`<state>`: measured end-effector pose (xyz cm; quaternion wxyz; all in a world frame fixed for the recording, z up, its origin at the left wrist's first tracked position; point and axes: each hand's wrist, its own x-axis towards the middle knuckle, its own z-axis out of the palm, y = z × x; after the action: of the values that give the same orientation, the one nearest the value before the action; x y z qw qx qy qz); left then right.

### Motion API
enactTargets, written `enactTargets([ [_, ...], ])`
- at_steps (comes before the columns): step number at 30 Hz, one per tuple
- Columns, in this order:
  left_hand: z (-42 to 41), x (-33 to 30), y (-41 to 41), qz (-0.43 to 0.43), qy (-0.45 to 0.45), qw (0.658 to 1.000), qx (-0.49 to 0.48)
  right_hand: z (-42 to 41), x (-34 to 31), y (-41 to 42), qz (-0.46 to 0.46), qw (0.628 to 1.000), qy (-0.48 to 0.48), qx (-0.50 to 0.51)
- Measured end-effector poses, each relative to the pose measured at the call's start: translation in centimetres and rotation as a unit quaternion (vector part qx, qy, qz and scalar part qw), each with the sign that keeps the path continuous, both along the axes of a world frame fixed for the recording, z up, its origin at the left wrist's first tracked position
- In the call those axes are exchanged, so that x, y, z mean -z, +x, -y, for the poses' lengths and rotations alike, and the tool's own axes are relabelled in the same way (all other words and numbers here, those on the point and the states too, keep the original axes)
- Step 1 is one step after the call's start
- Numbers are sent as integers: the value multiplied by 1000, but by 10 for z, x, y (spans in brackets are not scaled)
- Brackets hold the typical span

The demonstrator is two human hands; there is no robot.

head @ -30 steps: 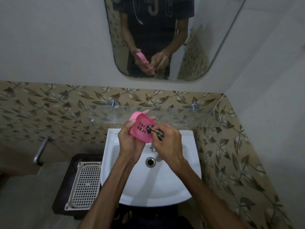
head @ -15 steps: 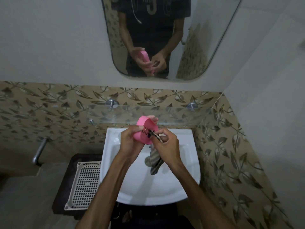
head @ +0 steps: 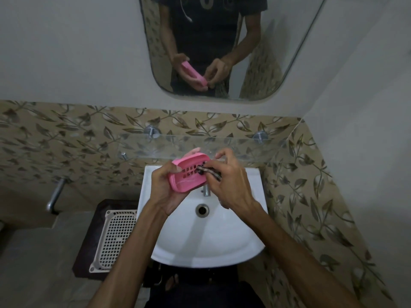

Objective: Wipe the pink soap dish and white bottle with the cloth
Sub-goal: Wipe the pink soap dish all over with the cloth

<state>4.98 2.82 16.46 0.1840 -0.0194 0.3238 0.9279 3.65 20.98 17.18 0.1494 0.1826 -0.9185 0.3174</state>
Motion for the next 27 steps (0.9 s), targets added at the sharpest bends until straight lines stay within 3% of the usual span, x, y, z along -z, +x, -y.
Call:
enactTargets([
  [6, -4, -4, -4, -15, -15, 999, -39, 8, -1, 7, -26, 998, -29, -40],
  [10, -4, -6, -6, -29, -28, 999, -30, 3, -3, 1, -56, 995, -83, 21],
  [14, -10, -15, -5, -23, -39, 999, -24, 10, 4, 8, -62, 996, -58, -36],
  [17, -12, -16, -4, -24, -40, 998, -33, 6, 4, 3, -68, 994, -81, 12],
  [20, -11, -15, -3, -26, -51, 998, -38, 7, 7, 8, -82, 994, -65, -37],
  [24, -13, -12, -4, -19, -36, 998, -51, 6, 10, 5, -76, 993, -84, 20],
  [27, -14, -9, -2, 6, -24, 998, -62, 11, 15, 13, -59, 994, -90, 10],
])
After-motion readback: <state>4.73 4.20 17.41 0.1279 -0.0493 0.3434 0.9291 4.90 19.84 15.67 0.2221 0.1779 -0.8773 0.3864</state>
